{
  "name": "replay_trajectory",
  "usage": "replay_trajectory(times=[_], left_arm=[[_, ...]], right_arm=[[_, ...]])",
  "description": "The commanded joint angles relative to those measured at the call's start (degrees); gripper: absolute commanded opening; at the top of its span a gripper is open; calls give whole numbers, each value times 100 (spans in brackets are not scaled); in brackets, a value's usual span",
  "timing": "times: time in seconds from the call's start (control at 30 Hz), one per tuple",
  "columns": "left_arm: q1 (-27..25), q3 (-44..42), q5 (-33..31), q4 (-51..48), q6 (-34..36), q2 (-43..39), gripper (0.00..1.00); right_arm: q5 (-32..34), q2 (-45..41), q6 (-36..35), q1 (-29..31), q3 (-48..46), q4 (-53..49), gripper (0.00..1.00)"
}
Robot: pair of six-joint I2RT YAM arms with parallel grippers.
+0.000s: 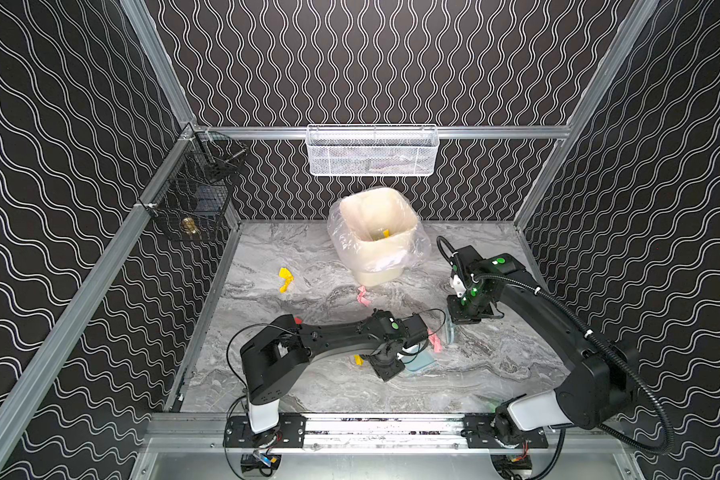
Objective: Sweep away the paper scraps from the table
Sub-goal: 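Sweep the pink scrap into the dustpan with the right gripper's brush, then lift the dustpan toward the bin with the left gripper while the right draws back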
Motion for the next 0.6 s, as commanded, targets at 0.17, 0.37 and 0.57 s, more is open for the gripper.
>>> replay_trajectory(times=[0.17, 0.37, 0.57], left_arm=[[62, 37, 90, -25, 159, 133, 0], [77, 38, 72, -15, 177, 200, 0], [81, 32, 37, 36, 155, 205, 0]], right_arm=[[-40, 105, -11, 353, 47, -116, 0], [-284, 177, -116, 779, 200, -183, 0], [-845, 191, -104, 1219, 251, -186, 0]])
